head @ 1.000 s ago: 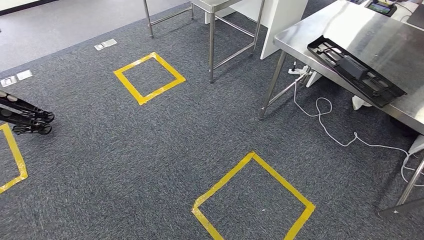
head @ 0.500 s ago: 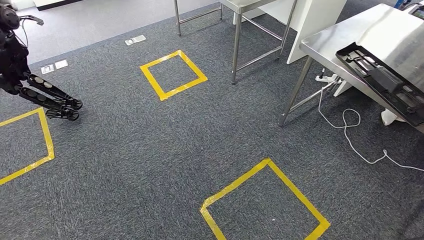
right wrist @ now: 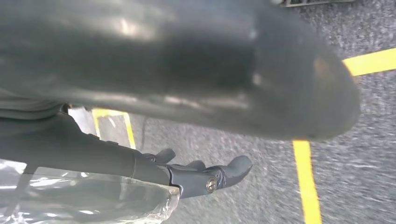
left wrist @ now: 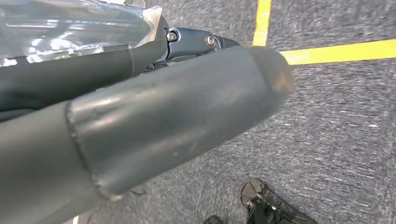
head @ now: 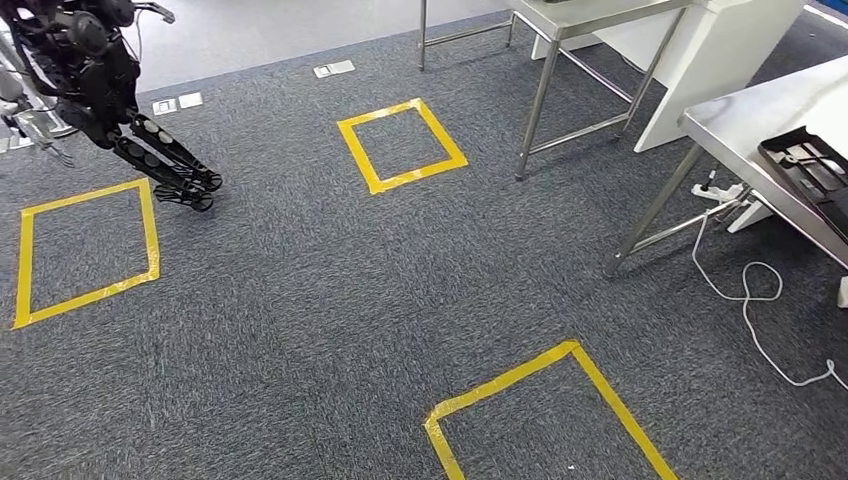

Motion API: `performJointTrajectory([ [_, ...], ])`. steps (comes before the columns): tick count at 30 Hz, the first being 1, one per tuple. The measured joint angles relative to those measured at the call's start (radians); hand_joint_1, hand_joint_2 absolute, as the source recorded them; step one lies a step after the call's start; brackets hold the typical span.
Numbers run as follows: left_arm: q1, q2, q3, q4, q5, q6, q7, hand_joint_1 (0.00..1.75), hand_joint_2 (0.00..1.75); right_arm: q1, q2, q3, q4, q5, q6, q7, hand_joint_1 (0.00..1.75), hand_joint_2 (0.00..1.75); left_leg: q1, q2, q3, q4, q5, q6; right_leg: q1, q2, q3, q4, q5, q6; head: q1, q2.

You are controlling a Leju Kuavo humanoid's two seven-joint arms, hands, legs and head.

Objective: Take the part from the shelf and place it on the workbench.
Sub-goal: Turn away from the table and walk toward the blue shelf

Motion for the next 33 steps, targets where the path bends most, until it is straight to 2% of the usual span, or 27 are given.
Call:
performJointTrajectory([
  [1, 0.000, 0.000, 0.000, 0.000, 0.000, 0.000, 0.000, 0.00, 0.00, 0.000, 0.000, 0.000, 0.000, 0.002, 0.000, 0.001, 0.00, 0.00, 0.000, -0.011, 0.000, 0.002, 0.000, -0.003, -0.004, 0.012, 0.032, -0.074, 0.032, 0.008, 0.000, 0.000],
  [2, 0.000, 0.000, 0.000, 0.000, 0.000, 0.001, 0.000, 0.00, 0.00, -0.001, -0.001, 0.000, 0.000, 0.005, 0.000, 0.001, 0.00, 0.00, -0.002, -0.021, -0.001, 0.005, -0.001, -0.008, -0.006, 0.022, 0.057, -0.135, 0.057, 0.009, 0.000, 0.000],
  [3, 0.000, 0.000, 0.000, 0.000, 0.000, 0.003, 0.000, 0.00, 0.00, -0.001, -0.001, 0.001, 0.000, 0.008, 0.000, 0.001, 0.00, 0.00, -0.003, -0.028, -0.003, 0.008, -0.002, -0.014, -0.007, 0.030, 0.071, -0.173, 0.072, 0.005, 0.000, 0.000],
  [4, 0.001, 0.000, 0.000, 0.000, 0.001, 0.005, 0.000, 0.00, 0.00, -0.003, -0.001, 0.002, 0.000, 0.012, 0.000, 0.001, 0.00, 0.00, -0.004, -0.033, -0.005, 0.010, -0.002, -0.020, -0.004, 0.033, 0.075, -0.184, 0.077, -0.003, 0.000, 0.000],
  [6, 0.004, 0.001, 0.000, 0.000, 0.002, 0.008, 0.001, 0.00, 0.00, -0.005, 0.000, 0.004, 0.000, 0.015, 0.000, 0.001, 0.00, 0.00, -0.002, -0.038, -0.010, 0.011, -0.001, -0.031, -0.002, 0.022, 0.078, -0.185, 0.083, -0.019, -0.001, 0.000],
  [7, 0.005, 0.001, 0.000, 0.000, 0.002, 0.009, 0.001, 0.00, 0.00, -0.006, 0.000, 0.006, 0.000, 0.017, 0.000, 0.002, 0.00, 0.00, 0.000, -0.026, -0.014, 0.019, -0.007, -0.035, -0.003, 0.015, 0.080, -0.186, 0.086, -0.026, -0.001, 0.000],
  [8, 0.006, 0.001, 0.000, 0.000, 0.002, 0.010, 0.001, 0.00, 0.00, -0.007, 0.000, 0.007, 0.000, 0.018, 0.000, 0.002, 0.00, 0.00, 0.001, -0.007, -0.026, 0.045, -0.025, -0.039, -0.004, 0.008, 0.081, -0.188, 0.089, -0.035, -0.002, 0.000],
  [10, 0.005, 0.000, 0.000, 0.000, 0.002, 0.010, 0.001, 0.00, 0.00, -0.005, 0.000, 0.008, 0.000, 0.021, 0.000, 0.003, 0.00, 0.00, 0.002, 0.035, -0.078, 0.158, -0.090, -0.046, -0.001, -0.010, 0.080, -0.189, 0.089, -0.049, -0.004, 0.000],
  [12, 0.005, -0.001, 0.000, 0.000, 0.001, 0.010, 0.001, 0.00, 0.00, -0.004, -0.001, 0.008, 0.000, 0.023, 0.001, 0.004, 0.00, 0.00, 0.004, 0.048, -0.140, 0.290, -0.144, -0.051, 0.006, -0.030, 0.079, -0.189, 0.088, -0.055, -0.004, 0.000],
  [13, 0.006, -0.001, 0.000, 0.000, 0.000, 0.010, 0.002, 0.00, 0.00, -0.004, -0.001, 0.008, 0.000, 0.023, 0.001, 0.005, 0.00, 0.00, 0.004, 0.051, -0.153, 0.315, -0.147, -0.051, 0.008, -0.040, 0.079, -0.189, 0.087, -0.056, -0.004, 0.000],
  [14, 0.007, -0.001, 0.000, 0.000, 0.000, 0.010, 0.003, 0.00, 0.00, -0.004, -0.001, 0.008, 0.000, 0.024, 0.002, 0.005, 0.00, 0.00, 0.004, 0.053, -0.144, 0.300, -0.130, -0.050, 0.009, -0.050, 0.079, -0.189, 0.086, -0.057, -0.004, 0.000],
  [15, 0.007, -0.001, 0.000, 0.000, 0.000, 0.010, 0.004, 0.00, 0.00, -0.005, -0.001, 0.008, 0.000, 0.024, 0.002, 0.006, 0.00, 0.00, 0.004, 0.060, -0.115, 0.245, -0.100, -0.046, 0.011, -0.058, 0.081, -0.189, 0.085, -0.057, -0.004, 0.000],
  [17, 0.005, 0.000, 0.000, 0.000, -0.001, 0.010, 0.005, 0.00, 0.00, -0.006, -0.001, 0.008, 0.000, 0.025, 0.003, 0.006, 0.00, 0.00, -0.001, 0.100, -0.034, 0.100, -0.045, -0.035, 0.016, -0.073, 0.085, -0.189, 0.081, -0.055, -0.004, 0.000],
  [18, 0.003, 0.000, 0.000, 0.000, -0.001, 0.010, 0.005, 0.00, 0.00, -0.006, -0.001, 0.008, 0.000, 0.025, 0.003, 0.006, 0.00, 0.00, -0.005, 0.114, -0.009, 0.051, -0.033, -0.030, 0.020, -0.080, 0.086, -0.188, 0.079, -0.053, -0.004, 0.000],
  [19, 0.002, 0.000, 0.000, 0.000, -0.002, 0.011, 0.005, 0.00, 0.00, -0.006, -0.001, 0.009, 0.000, 0.025, 0.003, 0.006, 0.00, 0.00, -0.010, 0.123, 0.003, 0.027, -0.030, -0.026, 0.022, -0.086, 0.088, -0.188, 0.077, -0.049, -0.004, 0.000],
  [21, 0.001, -0.001, 0.000, 0.000, -0.002, 0.011, 0.006, 0.00, 0.00, -0.007, -0.001, 0.009, 0.000, 0.027, 0.003, 0.007, 0.00, 0.00, -0.012, 0.103, 0.003, 0.018, -0.027, -0.019, 0.025, -0.103, 0.089, -0.189, 0.075, -0.041, -0.004, 0.000],
  [22, 0.001, -0.002, 0.000, 0.000, -0.002, 0.011, 0.007, 0.00, 0.00, -0.007, -0.001, 0.010, 0.000, 0.028, 0.004, 0.007, 0.00, 0.00, -0.011, 0.094, 0.006, 0.011, -0.022, -0.014, 0.025, -0.099, 0.088, -0.183, 0.069, -0.037, -0.003, 0.000],
  [23, 0.001, -0.002, 0.000, 0.000, -0.002, 0.012, 0.007, 0.00, 0.00, -0.007, -0.001, 0.010, 0.000, 0.030, 0.005, 0.007, 0.00, 0.00, -0.008, 0.084, 0.009, 0.002, -0.016, -0.007, 0.024, -0.084, 0.079, -0.162, 0.056, -0.036, -0.003, 0.000],
  [24, 0.001, -0.003, 0.000, 0.000, -0.002, 0.012, 0.008, 0.00, 0.00, -0.006, -0.002, 0.010, 0.000, 0.031, 0.006, 0.007, 0.00, 0.00, -0.004, 0.074, 0.012, -0.005, -0.010, -0.001, 0.022, -0.061, 0.060, -0.120, 0.033, -0.036, -0.002, 0.000],
  [26, -0.001, -0.003, 0.000, 0.000, -0.002, 0.012, 0.008, 0.00, 0.00, -0.005, -0.003, 0.011, 0.000, 0.032, 0.008, 0.007, 0.00, 0.00, -0.002, 0.053, 0.009, -0.008, -0.006, 0.004, 0.015, -0.018, -0.004, 0.016, -0.027, -0.040, 0.000, 0.000],
  [27, -0.001, -0.002, 0.000, 0.000, -0.001, 0.012, 0.008, 0.00, 0.00, -0.004, -0.004, 0.011, 0.000, 0.032, 0.009, 0.007, 0.00, 0.00, -0.002, 0.040, 0.007, -0.008, -0.005, 0.003, 0.012, -0.011, -0.034, 0.076, -0.048, -0.037, 0.001, 0.000],
  [28, 0.000, -0.003, 0.000, 0.000, -0.001, 0.012, 0.008, 0.00, 0.00, -0.003, -0.004, 0.012, 0.000, 0.032, 0.010, 0.007, 0.00, 0.00, -0.002, 0.028, 0.007, -0.007, -0.005, 0.003, 0.008, -0.008, -0.050, 0.107, -0.054, -0.031, 0.001, 0.000],
  [29, 0.001, -0.004, 0.000, 0.000, -0.001, 0.012, 0.008, 0.00, 0.00, -0.002, -0.004, 0.012, 0.000, 0.032, 0.010, 0.007, 0.00, 0.00, -0.002, 0.015, 0.007, -0.007, -0.004, 0.002, 0.005, -0.007, -0.046, 0.095, -0.041, -0.021, 0.001, 0.000],
  [30, 0.001, -0.005, 0.000, 0.000, -0.001, 0.012, 0.008, 0.00, 0.00, -0.002, -0.005, 0.012, 0.000, 0.032, 0.011, 0.007, 0.00, 0.00, 0.000, 0.003, 0.009, -0.005, -0.005, 0.000, 0.000, -0.003, -0.022, 0.042, -0.012, -0.009, 0.001, 0.000],
  [31, 0.002, -0.006, 0.000, 0.000, -0.001, 0.012, 0.007, 0.00, 0.00, -0.002, -0.005, 0.012, 0.000, 0.032, 0.011, 0.007, 0.00, 0.00, 0.001, -0.008, 0.009, -0.003, -0.005, -0.005, -0.007, 0.010, 0.013, -0.035, 0.022, 0.003, 0.001, 0.000],
  [32, 0.001, -0.006, 0.000, 0.000, -0.001, 0.012, 0.007, 0.00, 0.00, -0.002, -0.005, 0.012, 0.000, 0.032, 0.011, 0.007, 0.00, 0.00, 0.000, -0.019, 0.008, 0.002, -0.008, -0.011, -0.012, 0.022, 0.042, -0.104, 0.051, 0.009, 0.001, 0.000],
  [33, 0.001, -0.006, 0.000, 0.000, -0.001, 0.012, 0.007, 0.00, 0.00, -0.003, -0.006, 0.012, 0.000, 0.032, 0.011, 0.007, 0.00, 0.00, -0.002, -0.028, 0.006, 0.007, -0.010, -0.018, -0.014, 0.032, 0.061, -0.153, 0.070, 0.009, 0.001, 0.000],
])
